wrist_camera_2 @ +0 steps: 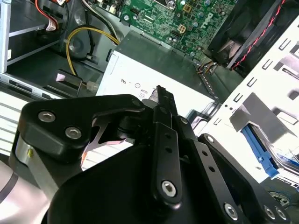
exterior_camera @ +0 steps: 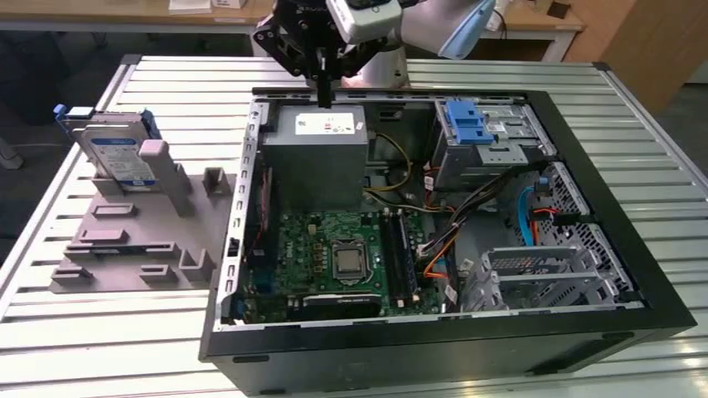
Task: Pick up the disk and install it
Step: 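Reach for the disk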
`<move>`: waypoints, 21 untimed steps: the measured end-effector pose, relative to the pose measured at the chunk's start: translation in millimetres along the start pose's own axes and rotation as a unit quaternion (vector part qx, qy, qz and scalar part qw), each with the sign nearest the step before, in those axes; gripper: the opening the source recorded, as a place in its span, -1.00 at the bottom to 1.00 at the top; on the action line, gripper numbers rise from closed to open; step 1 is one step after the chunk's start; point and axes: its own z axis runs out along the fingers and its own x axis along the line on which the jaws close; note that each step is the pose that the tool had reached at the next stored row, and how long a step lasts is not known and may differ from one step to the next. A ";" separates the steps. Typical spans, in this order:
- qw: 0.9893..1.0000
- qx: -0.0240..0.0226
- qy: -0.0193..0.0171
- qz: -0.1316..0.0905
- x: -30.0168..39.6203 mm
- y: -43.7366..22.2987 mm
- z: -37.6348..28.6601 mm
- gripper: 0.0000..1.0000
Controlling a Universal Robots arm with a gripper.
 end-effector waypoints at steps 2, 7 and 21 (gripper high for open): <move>1.000 0.000 0.000 0.000 2.2 0.0 0.0 -0.76; 1.000 0.000 0.000 0.000 15.4 2.0 0.0 -0.76; 1.000 0.000 0.000 0.000 32.4 4.6 0.5 -0.76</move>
